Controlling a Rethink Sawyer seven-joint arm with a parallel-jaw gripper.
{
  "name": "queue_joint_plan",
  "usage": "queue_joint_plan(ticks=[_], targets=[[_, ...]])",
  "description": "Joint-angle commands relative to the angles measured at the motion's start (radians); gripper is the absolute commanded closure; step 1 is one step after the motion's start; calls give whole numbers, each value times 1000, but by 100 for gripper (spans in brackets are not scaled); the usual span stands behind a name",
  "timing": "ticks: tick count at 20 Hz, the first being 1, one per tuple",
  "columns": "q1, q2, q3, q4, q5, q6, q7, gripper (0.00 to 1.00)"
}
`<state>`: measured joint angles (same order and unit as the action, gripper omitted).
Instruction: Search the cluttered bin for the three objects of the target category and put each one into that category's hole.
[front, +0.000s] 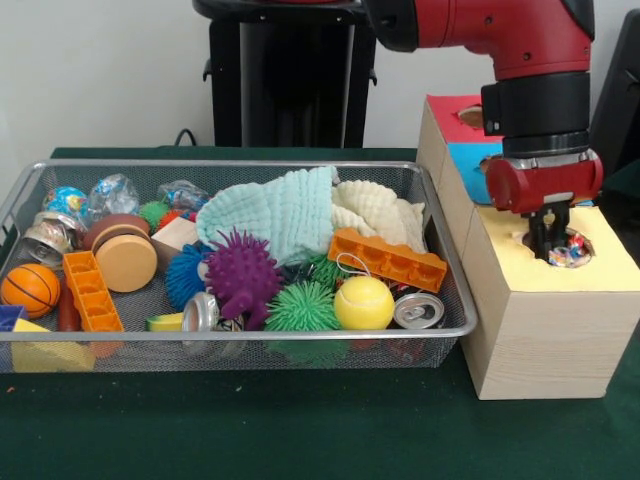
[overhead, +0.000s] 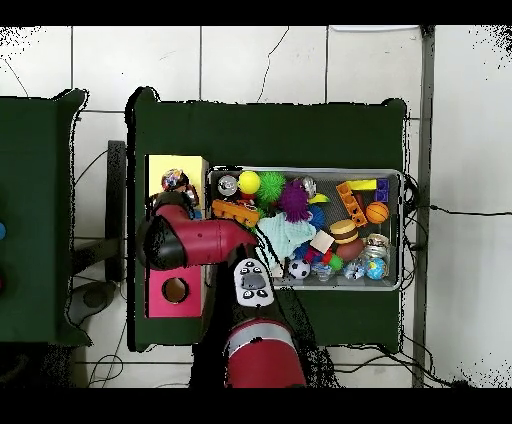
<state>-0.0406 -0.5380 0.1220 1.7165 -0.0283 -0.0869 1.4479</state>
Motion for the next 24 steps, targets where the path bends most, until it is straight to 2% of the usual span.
queue_joint_plan(ticks=[1,17,18,20,24], targets=[[-24,122,107,120,-63,-1,181,100],[2,132,30,84,-132,22,76,100],[-1,131,34,86,-122,43,92,0],[-1,131,32,93,-121,7,110,0],[-4,130,37,94,-121,13,113,0]])
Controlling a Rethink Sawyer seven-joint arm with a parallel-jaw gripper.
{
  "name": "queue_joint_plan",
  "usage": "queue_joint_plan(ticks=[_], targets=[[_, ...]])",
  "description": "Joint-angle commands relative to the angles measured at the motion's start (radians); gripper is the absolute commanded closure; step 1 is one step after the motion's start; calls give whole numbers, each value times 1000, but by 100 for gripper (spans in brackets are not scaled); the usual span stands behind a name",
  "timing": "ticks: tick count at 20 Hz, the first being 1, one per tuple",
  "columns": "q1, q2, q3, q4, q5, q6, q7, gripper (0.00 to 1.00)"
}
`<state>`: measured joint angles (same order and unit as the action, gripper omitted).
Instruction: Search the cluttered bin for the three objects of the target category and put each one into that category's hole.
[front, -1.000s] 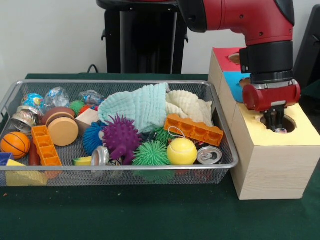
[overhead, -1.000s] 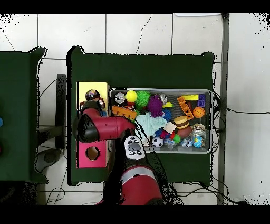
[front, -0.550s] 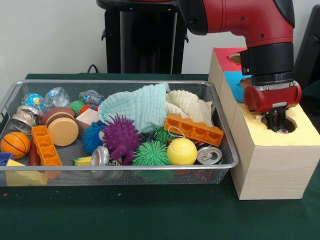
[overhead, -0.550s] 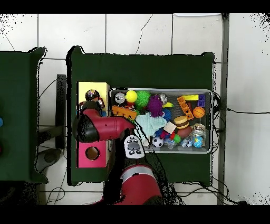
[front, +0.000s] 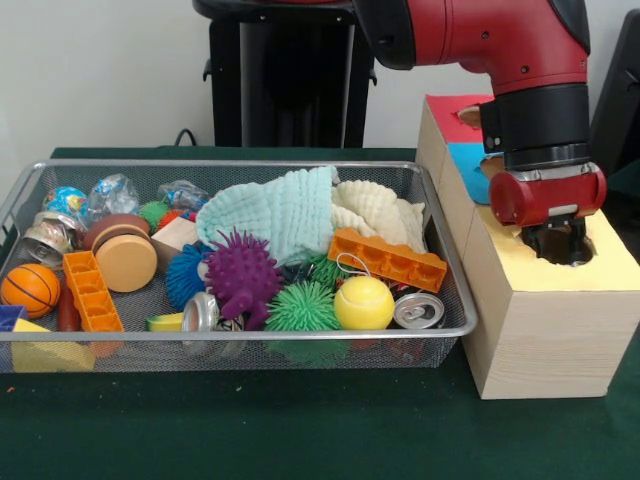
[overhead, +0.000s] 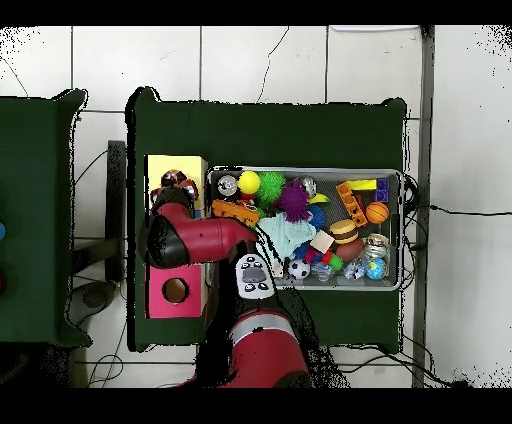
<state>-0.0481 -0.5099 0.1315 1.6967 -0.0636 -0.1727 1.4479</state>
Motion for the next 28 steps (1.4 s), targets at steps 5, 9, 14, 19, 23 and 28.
queue_joint_plan(ticks=[5,9,14,19,23,28], targets=[[0,100,34,118,-94,90,115,0],[12,80,15,121,-97,71,118,0],[64,-81,-62,102,-44,289,67,0],[74,-164,-71,40,-61,465,-3,0],[58,-175,-57,12,-74,511,-2,0],[32,-159,-35,-50,-109,563,-31,0]])
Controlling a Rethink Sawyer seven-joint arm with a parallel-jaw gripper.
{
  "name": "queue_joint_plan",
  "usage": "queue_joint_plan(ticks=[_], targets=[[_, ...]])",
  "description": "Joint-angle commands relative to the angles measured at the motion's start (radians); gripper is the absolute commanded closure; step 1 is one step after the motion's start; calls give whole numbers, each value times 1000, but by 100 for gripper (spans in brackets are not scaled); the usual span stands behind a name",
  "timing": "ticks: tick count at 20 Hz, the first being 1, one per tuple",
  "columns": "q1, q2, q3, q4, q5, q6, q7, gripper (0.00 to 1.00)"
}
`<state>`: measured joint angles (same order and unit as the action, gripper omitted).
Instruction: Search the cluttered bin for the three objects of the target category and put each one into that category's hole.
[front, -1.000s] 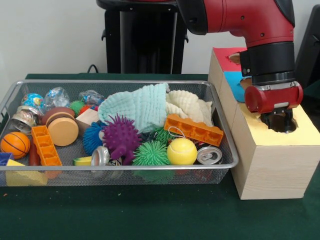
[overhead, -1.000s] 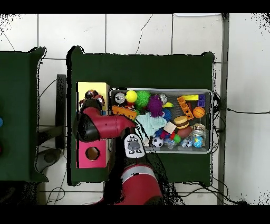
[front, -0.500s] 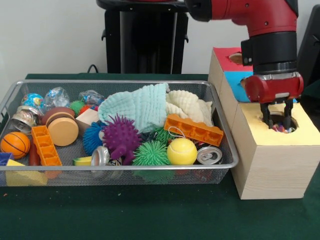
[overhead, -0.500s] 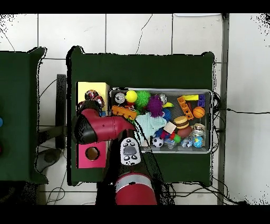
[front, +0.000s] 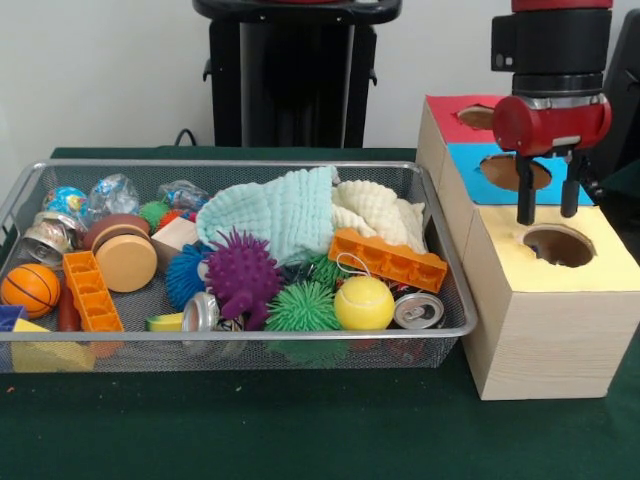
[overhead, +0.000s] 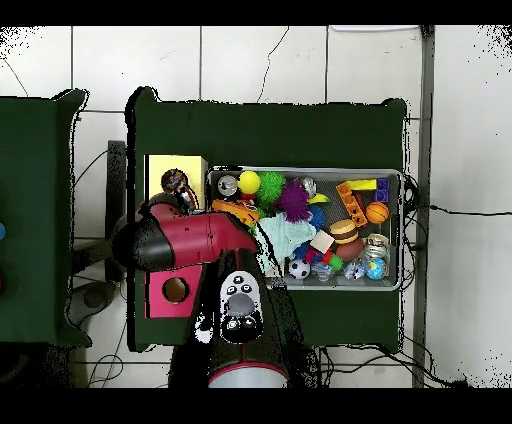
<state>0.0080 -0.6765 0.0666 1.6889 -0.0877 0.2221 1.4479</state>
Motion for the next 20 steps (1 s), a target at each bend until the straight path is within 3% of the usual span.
queue_joint_plan(ticks=[1,13,17,18,20], targets=[[-36,3,38,-47,-91,180,-37,0],[-100,-8,82,-81,-123,235,-36,0],[-147,-12,141,-104,-145,270,-123,0],[-156,-11,144,-108,-128,325,-105,100],[-164,-11,150,-120,-118,356,-106,100]])
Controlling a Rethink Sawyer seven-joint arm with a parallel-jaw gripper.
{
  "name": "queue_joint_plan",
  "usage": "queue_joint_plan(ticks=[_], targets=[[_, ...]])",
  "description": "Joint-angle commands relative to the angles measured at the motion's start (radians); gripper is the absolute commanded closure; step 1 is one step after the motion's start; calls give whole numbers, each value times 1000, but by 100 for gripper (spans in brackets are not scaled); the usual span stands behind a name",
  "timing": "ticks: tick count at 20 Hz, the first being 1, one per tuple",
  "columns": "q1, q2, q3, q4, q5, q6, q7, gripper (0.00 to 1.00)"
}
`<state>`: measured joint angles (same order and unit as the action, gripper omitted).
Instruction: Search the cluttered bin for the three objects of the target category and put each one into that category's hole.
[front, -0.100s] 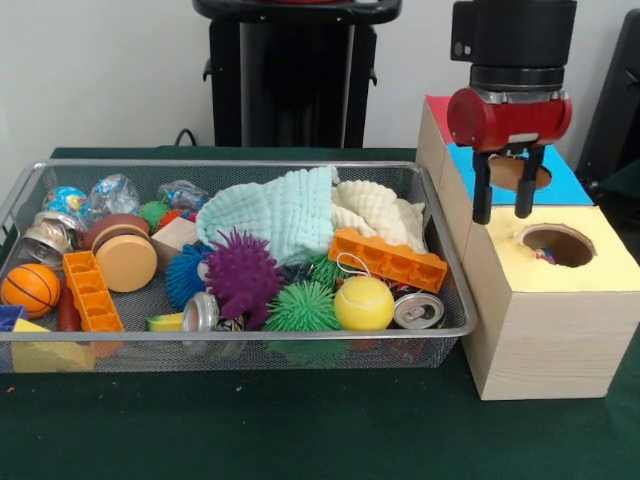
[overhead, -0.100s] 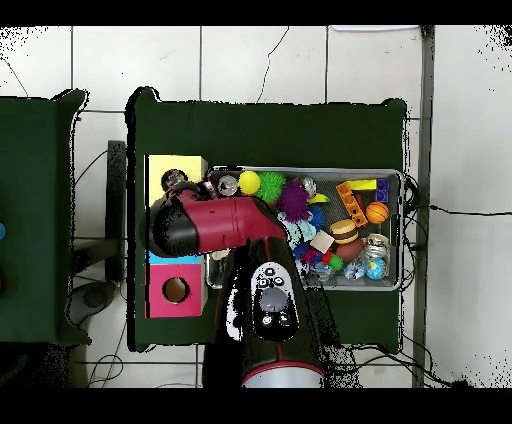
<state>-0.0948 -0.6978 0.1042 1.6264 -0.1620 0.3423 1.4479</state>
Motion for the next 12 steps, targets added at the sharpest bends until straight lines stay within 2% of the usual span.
queue_joint_plan(ticks=[1,7,9,12], targets=[[-66,11,115,-63,-39,251,-107,100],[-134,-15,173,-128,-34,408,-179,100],[-164,-22,202,-155,-40,428,-210,100],[-190,-6,205,-169,-47,439,-173,100]])
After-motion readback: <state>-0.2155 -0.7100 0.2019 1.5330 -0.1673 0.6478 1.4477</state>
